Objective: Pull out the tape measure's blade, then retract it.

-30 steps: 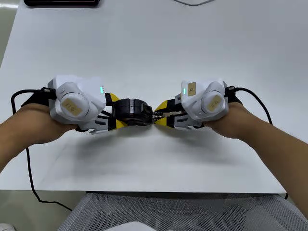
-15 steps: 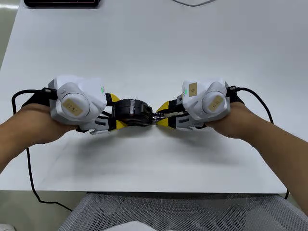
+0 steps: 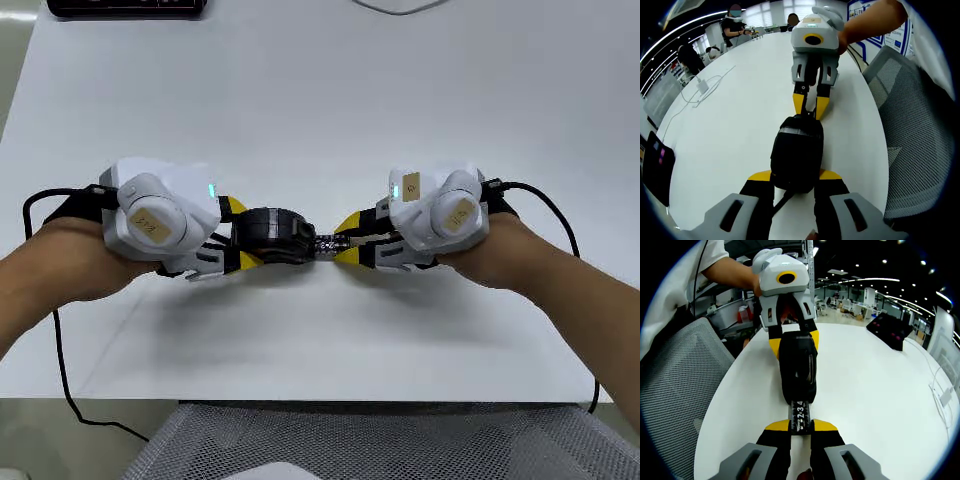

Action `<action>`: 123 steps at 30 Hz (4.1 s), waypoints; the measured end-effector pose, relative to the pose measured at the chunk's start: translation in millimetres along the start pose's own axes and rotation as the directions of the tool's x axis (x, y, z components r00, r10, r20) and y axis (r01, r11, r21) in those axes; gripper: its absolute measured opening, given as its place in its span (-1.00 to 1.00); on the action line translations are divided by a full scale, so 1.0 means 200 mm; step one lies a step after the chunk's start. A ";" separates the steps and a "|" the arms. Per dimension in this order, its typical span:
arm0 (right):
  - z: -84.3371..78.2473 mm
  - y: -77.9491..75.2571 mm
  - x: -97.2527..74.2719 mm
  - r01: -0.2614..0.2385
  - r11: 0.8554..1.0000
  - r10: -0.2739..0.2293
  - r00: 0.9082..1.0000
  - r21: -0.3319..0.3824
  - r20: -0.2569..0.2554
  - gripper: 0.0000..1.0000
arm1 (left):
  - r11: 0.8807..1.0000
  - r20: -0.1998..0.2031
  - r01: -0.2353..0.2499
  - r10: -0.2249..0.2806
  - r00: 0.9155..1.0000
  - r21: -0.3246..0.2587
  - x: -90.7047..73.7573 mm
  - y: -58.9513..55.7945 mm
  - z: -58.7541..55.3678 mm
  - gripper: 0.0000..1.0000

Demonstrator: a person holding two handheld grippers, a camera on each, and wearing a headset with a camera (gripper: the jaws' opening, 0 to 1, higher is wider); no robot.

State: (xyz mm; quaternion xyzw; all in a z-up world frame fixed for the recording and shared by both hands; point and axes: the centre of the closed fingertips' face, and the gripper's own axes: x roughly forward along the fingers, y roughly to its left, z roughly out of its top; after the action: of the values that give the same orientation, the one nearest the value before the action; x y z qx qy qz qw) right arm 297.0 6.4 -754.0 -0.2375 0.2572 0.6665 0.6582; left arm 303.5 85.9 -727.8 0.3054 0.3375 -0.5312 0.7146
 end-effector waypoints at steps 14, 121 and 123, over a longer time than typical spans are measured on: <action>-0.03 -0.01 -0.03 0.003 1.000 -0.003 1.000 0.003 -0.010 -0.79 | 1.000 -0.001 -0.001 0.001 1.000 -0.003 0.00 0.00 0.00 -0.49; -0.28 0.00 -0.35 0.040 0.999 -0.037 0.994 0.026 -0.100 -0.80 | 1.000 -0.009 -0.006 0.006 1.000 -0.005 0.00 0.00 0.00 -0.49; -0.29 0.00 -0.36 0.041 0.999 -0.038 0.994 0.027 -0.099 -0.80 | 1.000 -0.010 -0.007 0.007 1.000 -0.005 -0.01 0.00 0.00 -0.49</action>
State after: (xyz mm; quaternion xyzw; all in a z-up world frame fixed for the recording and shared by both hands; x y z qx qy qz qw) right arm 297.8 -85.4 -750.5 -0.2656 0.2944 0.6368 0.6612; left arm 302.8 86.3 -727.0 0.3073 0.3413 -0.5262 0.7157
